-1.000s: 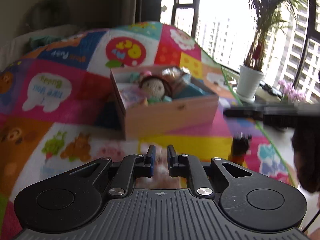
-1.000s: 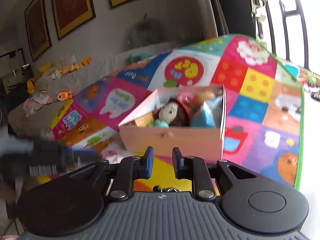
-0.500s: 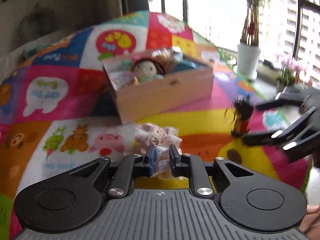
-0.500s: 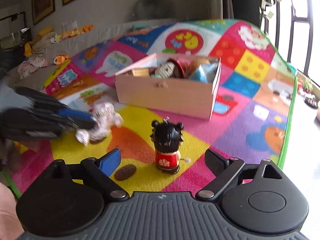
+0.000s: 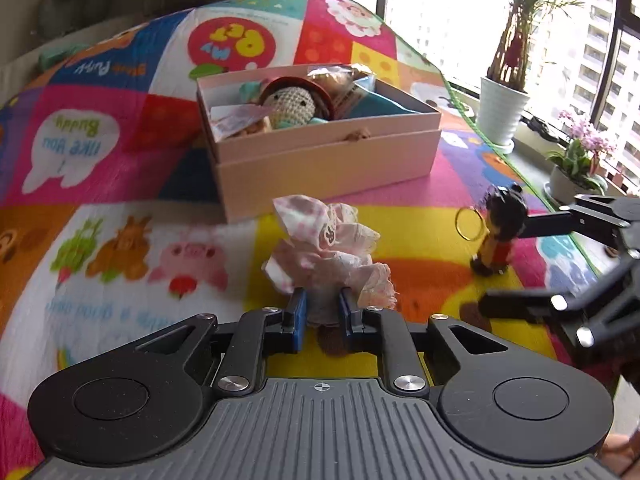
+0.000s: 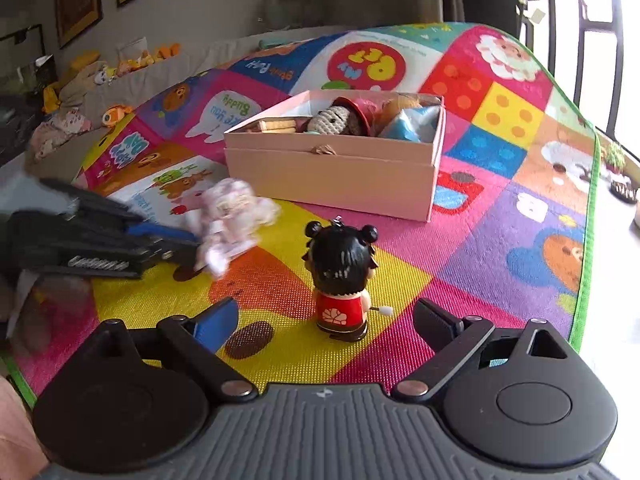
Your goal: Organize objects
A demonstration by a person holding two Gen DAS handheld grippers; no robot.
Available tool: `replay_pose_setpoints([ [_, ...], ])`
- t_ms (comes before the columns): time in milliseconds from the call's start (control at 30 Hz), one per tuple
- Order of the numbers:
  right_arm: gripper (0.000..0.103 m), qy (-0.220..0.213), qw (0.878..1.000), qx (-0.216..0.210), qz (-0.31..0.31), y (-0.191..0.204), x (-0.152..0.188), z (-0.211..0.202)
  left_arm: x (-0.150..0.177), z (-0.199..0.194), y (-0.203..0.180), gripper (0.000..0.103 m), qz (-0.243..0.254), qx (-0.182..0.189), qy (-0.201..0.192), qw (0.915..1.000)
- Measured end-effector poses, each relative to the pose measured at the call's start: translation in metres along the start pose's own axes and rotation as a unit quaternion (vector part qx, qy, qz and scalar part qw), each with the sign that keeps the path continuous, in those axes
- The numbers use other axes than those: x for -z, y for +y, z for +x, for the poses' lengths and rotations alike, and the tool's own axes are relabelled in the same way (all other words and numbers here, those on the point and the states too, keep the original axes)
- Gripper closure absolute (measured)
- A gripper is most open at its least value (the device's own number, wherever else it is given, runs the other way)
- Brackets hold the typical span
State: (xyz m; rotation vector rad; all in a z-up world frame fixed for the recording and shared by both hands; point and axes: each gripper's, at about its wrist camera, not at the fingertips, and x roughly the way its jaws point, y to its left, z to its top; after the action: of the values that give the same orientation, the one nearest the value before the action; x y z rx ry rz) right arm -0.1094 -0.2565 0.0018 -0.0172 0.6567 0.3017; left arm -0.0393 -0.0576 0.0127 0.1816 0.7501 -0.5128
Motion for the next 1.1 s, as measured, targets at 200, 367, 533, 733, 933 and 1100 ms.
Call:
replay_pose_setpoints([
  [200, 0.008, -0.015, 1.000, 0.013, -0.014, 0.000, -0.007, -0.005, -0.016, 0.011, 0.005, 0.084, -0.045, 0.026, 0.001, 0.9987],
  [367, 0.008, -0.008, 1.000, 0.023, -0.016, 0.000, -0.007, 0.001, -0.034, 0.039, 0.002, 0.080, -0.045, -0.001, -0.006, 0.9990],
  [533, 0.008, -0.014, 0.999, 0.040, -0.029, 0.001, -0.003, -0.002, -0.034, 0.046, 0.001, 0.082, -0.063, -0.008, -0.026, 0.9976],
  [733, 0.023, -0.020, 0.998, 0.048, -0.021, -0.001, -0.011, 0.003, -0.022, 0.025, 0.011, 0.093, -0.069, 0.027, -0.050, 0.9960],
  [933, 0.073, -0.002, 0.999, 0.040, -0.007, -0.001, -0.025, 0.018, -0.011, -0.011, 0.010, 0.094, -0.046, 0.033, -0.072, 0.9958],
  [1100, 0.073, -0.052, 0.998, 0.041, -0.005, 0.001, -0.029, -0.009, -0.026, -0.034, 0.004, 0.094, -0.029, 0.032, -0.100, 0.9940],
])
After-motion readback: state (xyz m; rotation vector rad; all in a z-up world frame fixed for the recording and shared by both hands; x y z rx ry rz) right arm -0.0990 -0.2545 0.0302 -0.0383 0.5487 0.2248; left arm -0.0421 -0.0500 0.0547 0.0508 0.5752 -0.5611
